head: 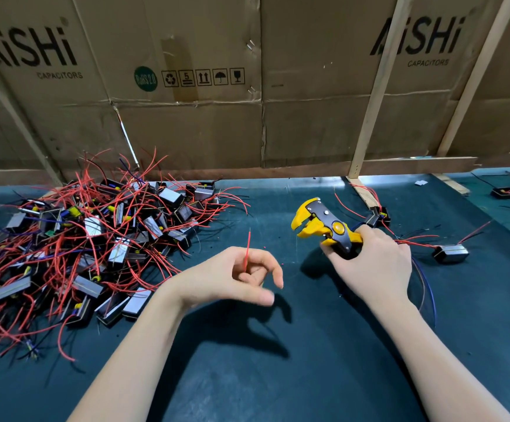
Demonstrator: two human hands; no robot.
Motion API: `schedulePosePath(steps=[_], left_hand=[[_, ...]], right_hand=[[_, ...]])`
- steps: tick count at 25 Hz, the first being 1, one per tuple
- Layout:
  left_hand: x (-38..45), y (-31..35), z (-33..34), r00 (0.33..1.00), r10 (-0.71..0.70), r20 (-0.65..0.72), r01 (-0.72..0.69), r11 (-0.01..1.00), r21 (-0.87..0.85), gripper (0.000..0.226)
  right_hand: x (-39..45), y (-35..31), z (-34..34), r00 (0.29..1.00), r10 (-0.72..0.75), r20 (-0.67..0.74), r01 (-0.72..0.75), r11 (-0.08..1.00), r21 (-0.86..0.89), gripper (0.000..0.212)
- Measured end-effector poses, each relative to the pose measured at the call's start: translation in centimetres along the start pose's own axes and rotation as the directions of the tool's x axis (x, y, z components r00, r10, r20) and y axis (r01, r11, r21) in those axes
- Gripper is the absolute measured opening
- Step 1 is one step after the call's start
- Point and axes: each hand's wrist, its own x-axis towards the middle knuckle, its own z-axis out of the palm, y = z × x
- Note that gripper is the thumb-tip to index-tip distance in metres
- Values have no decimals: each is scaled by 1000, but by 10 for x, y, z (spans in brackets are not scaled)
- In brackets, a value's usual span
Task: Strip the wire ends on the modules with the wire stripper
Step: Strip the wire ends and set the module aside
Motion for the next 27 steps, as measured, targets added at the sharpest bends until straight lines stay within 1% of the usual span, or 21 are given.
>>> schedulePosePath(steps=[1,2,4,6,7,8,10,11,13,15,17,22,25,27], left_hand=[[-3,0,-3,998,-12,64,7,997,75,23],[-5,-2,-5,995,-31,95,19,992,127,22],[-3,-3,-3,998,-25,63,17,991,135,11],[2,-5,0,999,15,-43,-10,995,101,3],[4,-6,2,993,30,-112,-21,997,80,1],[6,-8,3,982,34,-188,-25,998,50,3],[11,-10,4,948,11,-319,-21,999,-28,8],[13,-10,6,927,1,-374,-16,999,-35,10],[17,-11,11,886,-3,-464,3,1000,-1,12],[20,-11,15,852,-10,-524,15,1000,4,12],[22,-10,17,831,-25,-556,22,1000,-13,13],[24,-8,19,822,-67,-565,98,995,24,17],[23,-9,18,811,-56,-582,89,996,29,14],[22,-9,18,811,-39,-583,85,995,51,16]], right_hand=[[0,0,0,1000,9,-6,-9,1000,11,52],[1,1,0,1000,16,-5,-16,1000,18,51],[1,2,0,1000,15,5,-15,1000,21,52],[1,3,1,1000,2,15,-2,1000,22,52],[1,3,1,1000,-8,17,7,1000,18,52],[0,3,1,1000,-22,15,21,1000,6,52],[-1,1,2,998,-64,-6,64,998,-28,52],[-3,0,2,996,-90,-22,89,995,-38,52],[-5,-4,3,989,-139,-49,137,989,-53,51],[-8,-8,4,985,-165,-54,161,984,-79,51],[-9,-11,5,983,-175,-52,169,981,-97,52],[-10,-12,4,980,-186,-74,179,979,-94,52],[-9,-11,3,980,-185,-79,178,980,-90,50],[-9,-11,2,979,-188,-82,180,980,-89,50]])
